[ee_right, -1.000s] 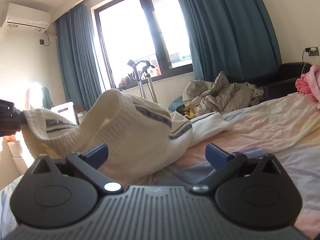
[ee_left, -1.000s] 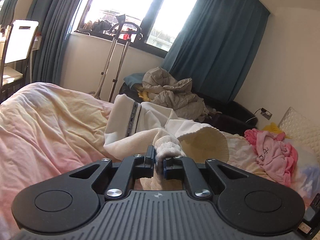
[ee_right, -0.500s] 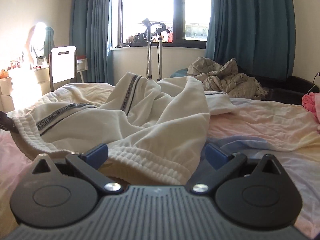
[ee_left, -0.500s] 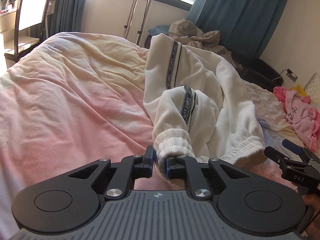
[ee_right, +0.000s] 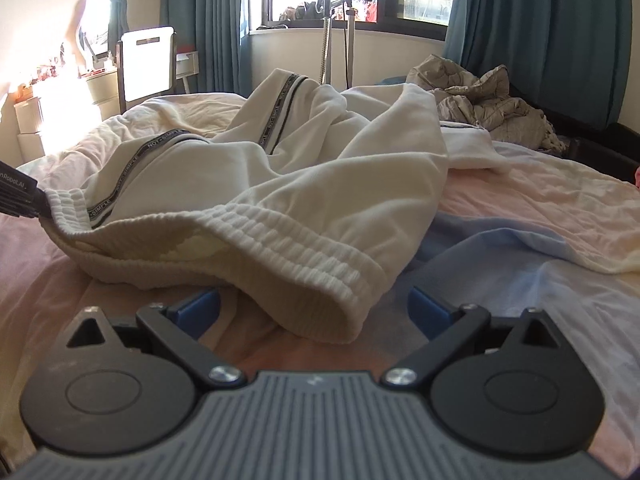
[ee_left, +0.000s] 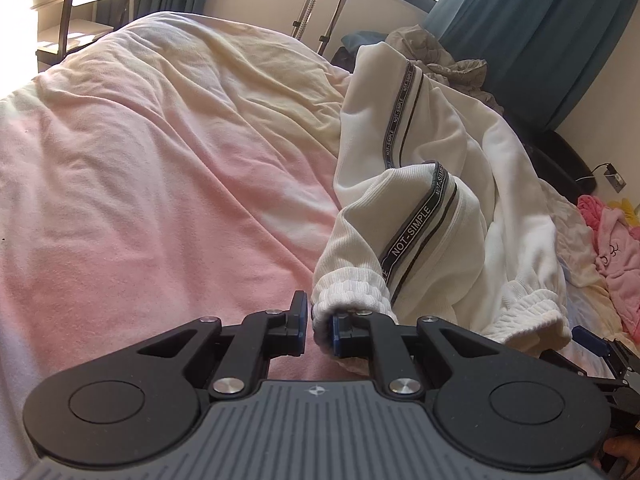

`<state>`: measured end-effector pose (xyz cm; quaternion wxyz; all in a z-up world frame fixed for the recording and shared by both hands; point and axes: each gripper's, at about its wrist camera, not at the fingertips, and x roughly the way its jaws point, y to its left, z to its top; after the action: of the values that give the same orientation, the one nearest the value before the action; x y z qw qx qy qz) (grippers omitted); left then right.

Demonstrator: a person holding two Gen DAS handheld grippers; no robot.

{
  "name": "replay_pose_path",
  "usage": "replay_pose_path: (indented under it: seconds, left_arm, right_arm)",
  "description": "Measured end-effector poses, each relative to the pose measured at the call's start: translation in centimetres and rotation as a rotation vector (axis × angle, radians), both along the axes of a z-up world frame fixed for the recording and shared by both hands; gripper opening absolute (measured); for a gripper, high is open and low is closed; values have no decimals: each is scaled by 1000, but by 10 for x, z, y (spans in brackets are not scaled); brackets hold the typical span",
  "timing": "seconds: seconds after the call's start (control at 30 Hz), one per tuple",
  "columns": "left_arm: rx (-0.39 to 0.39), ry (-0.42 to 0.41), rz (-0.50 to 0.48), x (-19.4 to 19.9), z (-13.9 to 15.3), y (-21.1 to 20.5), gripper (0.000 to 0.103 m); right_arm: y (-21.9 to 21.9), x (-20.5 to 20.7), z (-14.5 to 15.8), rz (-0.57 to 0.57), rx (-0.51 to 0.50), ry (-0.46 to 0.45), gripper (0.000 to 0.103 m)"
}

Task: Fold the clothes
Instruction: 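Grasp the other ribbed cuff with the right gripper while the left holds its cuff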

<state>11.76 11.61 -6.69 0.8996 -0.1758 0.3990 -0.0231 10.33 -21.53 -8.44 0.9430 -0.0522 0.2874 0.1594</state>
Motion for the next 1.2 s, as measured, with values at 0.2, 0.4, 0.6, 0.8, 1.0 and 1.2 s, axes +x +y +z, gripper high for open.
replay_pose_path:
  seconds: [0.2, 0.4, 0.6, 0.8, 1.0, 1.2]
  left_arm:
    - [13, 1, 8, 2, -4, -1, 15]
    - [29, -14, -2, -1, -1, -6, 16]
    - [72, -11, -10, -2, -5, -13, 34]
    - [114, -24, -22, -6, -4, -20, 48]
    - [157, -10, -20, -6, -8, -25, 51]
    - [153, -13, 11, -6, -10, -21, 58]
  right_arm:
    - [-13, 34, -17, -150, 76, 14, 49]
    - [-16, 28, -10, -200, 70, -68, 19]
    - [-21, 6, 20, -245, 84, -237, 14]
    - [-37, 28, -10, -308, 134, -15, 14]
    - [-37, 34, -24, -294, 148, 33, 18]
    - [-33, 34, -27, -276, 146, 24, 19]
